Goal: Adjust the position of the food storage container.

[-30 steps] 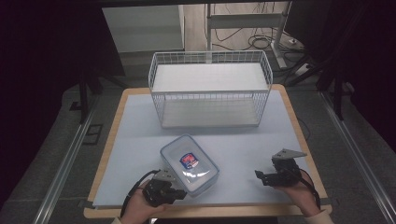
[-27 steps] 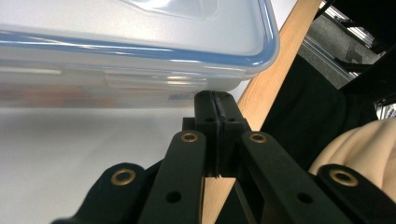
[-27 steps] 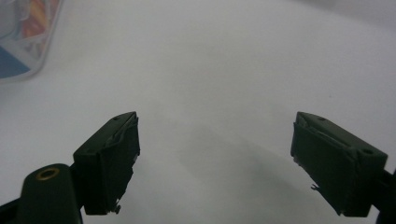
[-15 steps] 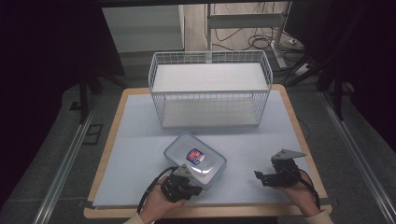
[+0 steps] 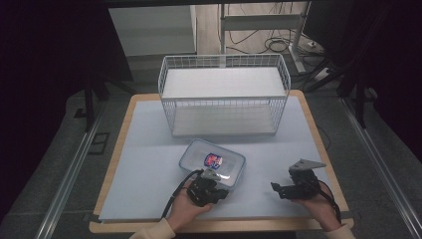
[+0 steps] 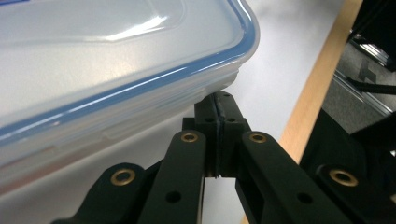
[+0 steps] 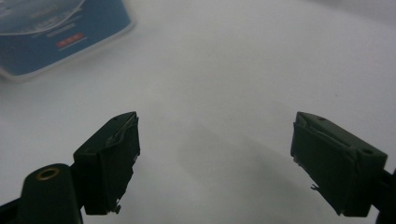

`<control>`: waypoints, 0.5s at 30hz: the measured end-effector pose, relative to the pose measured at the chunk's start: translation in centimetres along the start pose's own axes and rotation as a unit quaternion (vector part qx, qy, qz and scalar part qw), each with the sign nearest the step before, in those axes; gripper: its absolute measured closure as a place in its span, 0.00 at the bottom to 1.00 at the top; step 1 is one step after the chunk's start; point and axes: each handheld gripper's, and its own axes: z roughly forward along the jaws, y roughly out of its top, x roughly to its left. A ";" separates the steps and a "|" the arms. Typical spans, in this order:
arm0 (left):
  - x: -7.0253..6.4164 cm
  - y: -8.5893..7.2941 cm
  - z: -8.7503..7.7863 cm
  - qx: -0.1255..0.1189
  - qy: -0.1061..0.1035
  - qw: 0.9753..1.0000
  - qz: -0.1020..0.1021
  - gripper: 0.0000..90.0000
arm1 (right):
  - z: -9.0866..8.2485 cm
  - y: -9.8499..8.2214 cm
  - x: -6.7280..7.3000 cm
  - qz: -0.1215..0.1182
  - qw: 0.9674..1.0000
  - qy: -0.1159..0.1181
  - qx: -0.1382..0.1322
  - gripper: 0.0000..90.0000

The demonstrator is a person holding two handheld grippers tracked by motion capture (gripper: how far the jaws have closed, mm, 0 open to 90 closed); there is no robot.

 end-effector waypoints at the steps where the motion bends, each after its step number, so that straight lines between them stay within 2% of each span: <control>1: 0.0 0.0 0.0 0.000 0.000 1.000 0.000 1.00 | 0.0 0.0 0.0 0.000 1.000 0.000 0.000 0.18; 15: 0.7 2.3 2.2 -0.008 0.012 1.000 -0.022 1.00 | 0.1 0.0 0.0 -0.001 1.000 0.002 0.001 0.18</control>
